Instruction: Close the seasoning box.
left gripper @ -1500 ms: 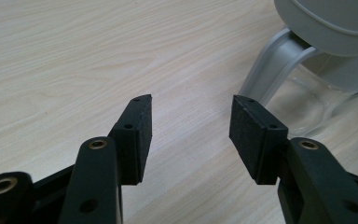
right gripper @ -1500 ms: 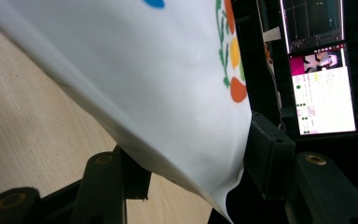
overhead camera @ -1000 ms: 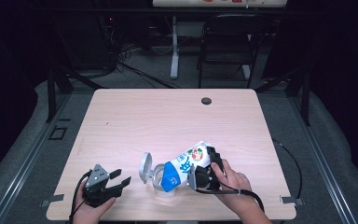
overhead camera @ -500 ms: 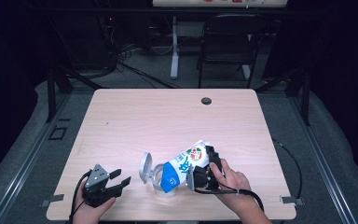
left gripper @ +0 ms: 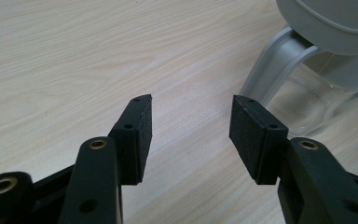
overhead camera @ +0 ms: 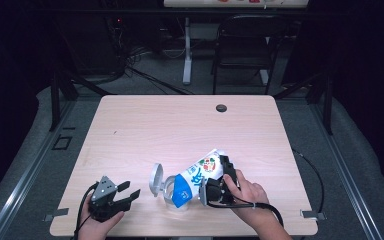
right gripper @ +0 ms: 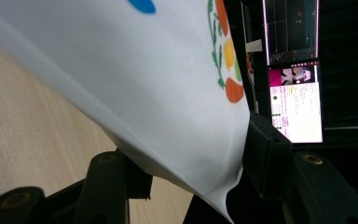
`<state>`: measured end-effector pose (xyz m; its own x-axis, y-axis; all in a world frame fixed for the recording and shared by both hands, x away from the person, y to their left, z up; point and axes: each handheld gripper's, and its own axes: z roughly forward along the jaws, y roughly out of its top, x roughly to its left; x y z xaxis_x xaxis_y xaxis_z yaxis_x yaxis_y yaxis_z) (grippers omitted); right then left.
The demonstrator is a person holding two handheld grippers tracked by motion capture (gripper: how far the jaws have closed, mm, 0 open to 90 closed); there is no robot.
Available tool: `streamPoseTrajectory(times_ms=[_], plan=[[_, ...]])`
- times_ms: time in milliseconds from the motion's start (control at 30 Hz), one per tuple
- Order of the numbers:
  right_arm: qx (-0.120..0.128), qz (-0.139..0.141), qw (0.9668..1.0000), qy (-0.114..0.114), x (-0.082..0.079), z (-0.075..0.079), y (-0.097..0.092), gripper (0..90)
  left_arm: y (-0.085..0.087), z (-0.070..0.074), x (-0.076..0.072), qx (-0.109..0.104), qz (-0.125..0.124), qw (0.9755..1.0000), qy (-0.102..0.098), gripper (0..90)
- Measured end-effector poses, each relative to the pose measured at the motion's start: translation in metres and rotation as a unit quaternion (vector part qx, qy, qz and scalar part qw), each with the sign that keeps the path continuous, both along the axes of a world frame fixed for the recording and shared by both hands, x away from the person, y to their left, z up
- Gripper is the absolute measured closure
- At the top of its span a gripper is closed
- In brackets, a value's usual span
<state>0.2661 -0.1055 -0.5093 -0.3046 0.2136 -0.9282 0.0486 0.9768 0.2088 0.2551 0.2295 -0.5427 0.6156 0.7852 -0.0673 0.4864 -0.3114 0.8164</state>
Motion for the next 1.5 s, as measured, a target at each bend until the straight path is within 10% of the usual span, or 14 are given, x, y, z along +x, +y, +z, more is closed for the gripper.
streamPoseTrajectory(times_ms=[1500], plan=[[-0.030, -0.002, 0.9994, -0.016, -0.0022, 0.0050, 0.0045, 53.1, -0.0007, -0.0001, 0.0000, 0.003, -0.001, 1.0000, 0.000, 49.7]])
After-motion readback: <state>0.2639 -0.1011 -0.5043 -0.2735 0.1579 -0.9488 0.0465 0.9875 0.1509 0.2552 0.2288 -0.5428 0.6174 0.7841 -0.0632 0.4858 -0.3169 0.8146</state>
